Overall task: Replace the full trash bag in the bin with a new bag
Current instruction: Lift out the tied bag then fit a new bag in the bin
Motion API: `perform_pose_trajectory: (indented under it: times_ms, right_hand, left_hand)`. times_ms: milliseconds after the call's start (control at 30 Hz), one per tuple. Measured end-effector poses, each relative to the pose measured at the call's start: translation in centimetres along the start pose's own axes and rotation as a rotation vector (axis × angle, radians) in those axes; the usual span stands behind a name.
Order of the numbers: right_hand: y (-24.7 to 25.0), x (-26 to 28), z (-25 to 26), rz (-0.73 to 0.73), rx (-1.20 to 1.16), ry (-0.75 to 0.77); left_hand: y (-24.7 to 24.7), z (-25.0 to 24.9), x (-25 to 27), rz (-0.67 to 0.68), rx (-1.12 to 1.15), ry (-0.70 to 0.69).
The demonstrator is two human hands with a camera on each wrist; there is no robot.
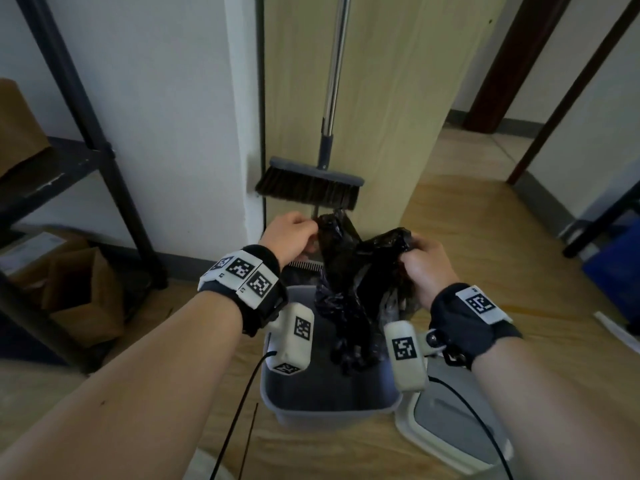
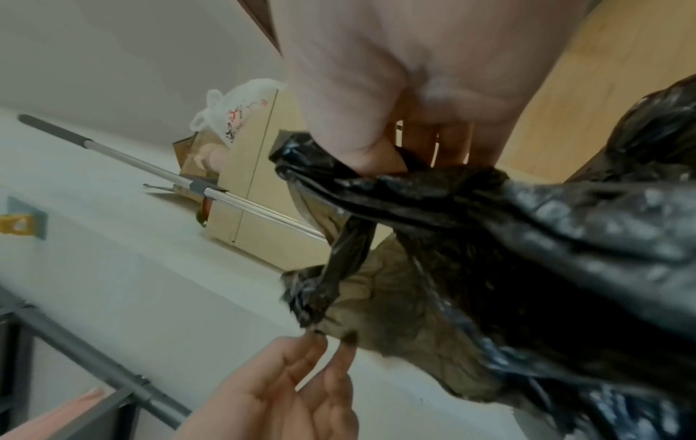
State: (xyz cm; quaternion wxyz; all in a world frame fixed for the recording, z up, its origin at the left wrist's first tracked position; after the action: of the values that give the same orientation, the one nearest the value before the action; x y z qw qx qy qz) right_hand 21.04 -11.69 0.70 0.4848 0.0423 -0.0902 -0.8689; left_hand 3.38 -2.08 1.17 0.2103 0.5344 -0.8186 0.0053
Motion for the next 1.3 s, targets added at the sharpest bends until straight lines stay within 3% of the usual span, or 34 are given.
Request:
perform_pose_trajectory:
  times_ms: [133,367,633,733,800,900,1000,1100,1167,1300]
  right_hand:
    - [0.3,-0.1,-0.5,0.021,-0.033,-0.020]
    - [0.7,-0.3,-0.9,0.049,-0.109,-0.083]
    - [2.2,-1.5,-2.5,-0.161,-0.116,-0.103]
    - [1.8,-1.8,-2.9,-0.166,-0.123,-0.154]
    - [1.0,-2.0,-2.6,-0.105,-0.092,-0.163]
    - [-0.7,-1.9,-1.8,0.103,0.025,-0.085]
    - [-2.2,-1.4,-1.8,0.319,0.203,0.035]
    - [-2.3,-1.2,-2.9,0.420,0.466,0.038]
    - [-1.4,-1.4,-2.9,0.345,0.514,0.033]
    - [1.0,-2.4,-2.7,0.003,0.290,-0.025]
  left_hand:
    - [-1.9,0.2,0.3,0.114,-0.002,0.056]
    - [-4.2,0.8,0.2,0.271,-0.266,-0.071]
    - [-1.7,1.2,-1.7,0.066,-0.180,-0.040]
    - [-0.8,1.3,-2.1,0.008,-0.182,-0.039]
    - [-0.5,1.2,-2.4,-0.037,-0.198,-0.042]
    - [-0.4,1.1,-2.6,-0.053,-0.189,-0.050]
    - [-0.5,0.9,-2.6,-0.051,-0.147,-0.063]
    - [-0.6,0.7,-2.4,-0.038,-0.111,-0.073]
    - [-0.4,0.8,-2.4,-0.044,-0.126,-0.078]
    - [0.8,1.3,-2.8,-0.143,-0.229,-0.100]
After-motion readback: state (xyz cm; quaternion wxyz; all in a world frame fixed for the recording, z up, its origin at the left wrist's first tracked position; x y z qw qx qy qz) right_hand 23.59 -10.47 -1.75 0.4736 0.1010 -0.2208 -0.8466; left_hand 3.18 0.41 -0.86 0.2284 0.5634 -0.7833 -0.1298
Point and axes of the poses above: each hand's wrist, its own x-axis away from the middle knuckle, its own y-axis out of the back of the hand, z = x × y, the point moved 4 cm from there along -x, towards the middle knuckle, and after that the axes turned 10 degrees about y, right-handed, at the moved point
